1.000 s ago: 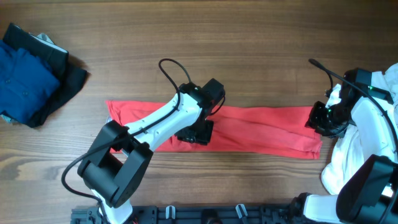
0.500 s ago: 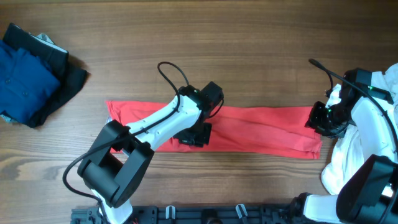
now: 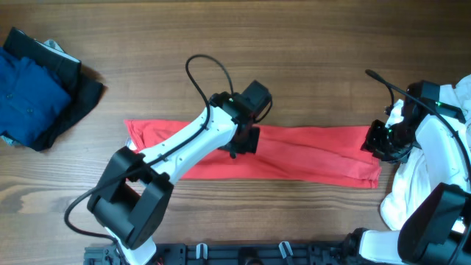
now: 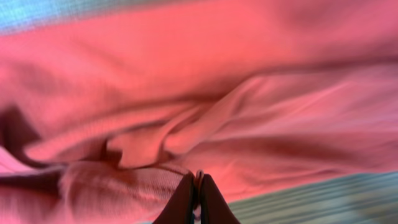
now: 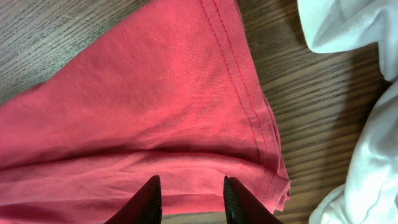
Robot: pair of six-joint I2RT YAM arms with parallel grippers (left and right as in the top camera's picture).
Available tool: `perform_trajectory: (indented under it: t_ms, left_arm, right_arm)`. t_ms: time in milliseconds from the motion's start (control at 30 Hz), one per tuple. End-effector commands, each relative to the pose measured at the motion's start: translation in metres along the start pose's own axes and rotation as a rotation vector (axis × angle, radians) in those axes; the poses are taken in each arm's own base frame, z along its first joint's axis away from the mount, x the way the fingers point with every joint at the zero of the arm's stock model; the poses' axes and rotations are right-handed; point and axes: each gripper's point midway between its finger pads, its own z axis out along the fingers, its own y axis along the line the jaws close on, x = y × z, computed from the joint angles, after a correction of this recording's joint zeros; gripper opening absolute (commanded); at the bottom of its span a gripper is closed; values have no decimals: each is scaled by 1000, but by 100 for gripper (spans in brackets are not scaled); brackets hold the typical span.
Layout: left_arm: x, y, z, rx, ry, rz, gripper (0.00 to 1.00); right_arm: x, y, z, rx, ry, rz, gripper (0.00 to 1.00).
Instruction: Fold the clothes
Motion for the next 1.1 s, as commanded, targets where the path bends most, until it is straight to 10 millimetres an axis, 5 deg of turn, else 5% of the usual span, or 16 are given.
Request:
perform_trajectory:
  t_ms: [0,267,600,700,800,1067]
  left_arm:
    - [-30,-8,-14,17,-123,15,6]
    - [-3,-14,0,32,5,40,23]
    - [14,83,-29,-42,146,-212,22]
    - [17,92,-31,-13,179,-263,27]
    - [19,93,-31,13,195,-288,47]
    - [26,103,-8,11,195,-330,54]
  right_arm:
    - [1,-2,3,12,9,-4,33]
    - [1,-7,3,41,7,-3,33]
    - [-8,-13,6,78,-37,-33,64]
    - [-3,-17,20,86,-38,-36,71]
    - [2,-20,39,83,-50,-37,77]
    - [9,-22,56,75,-54,-40,83]
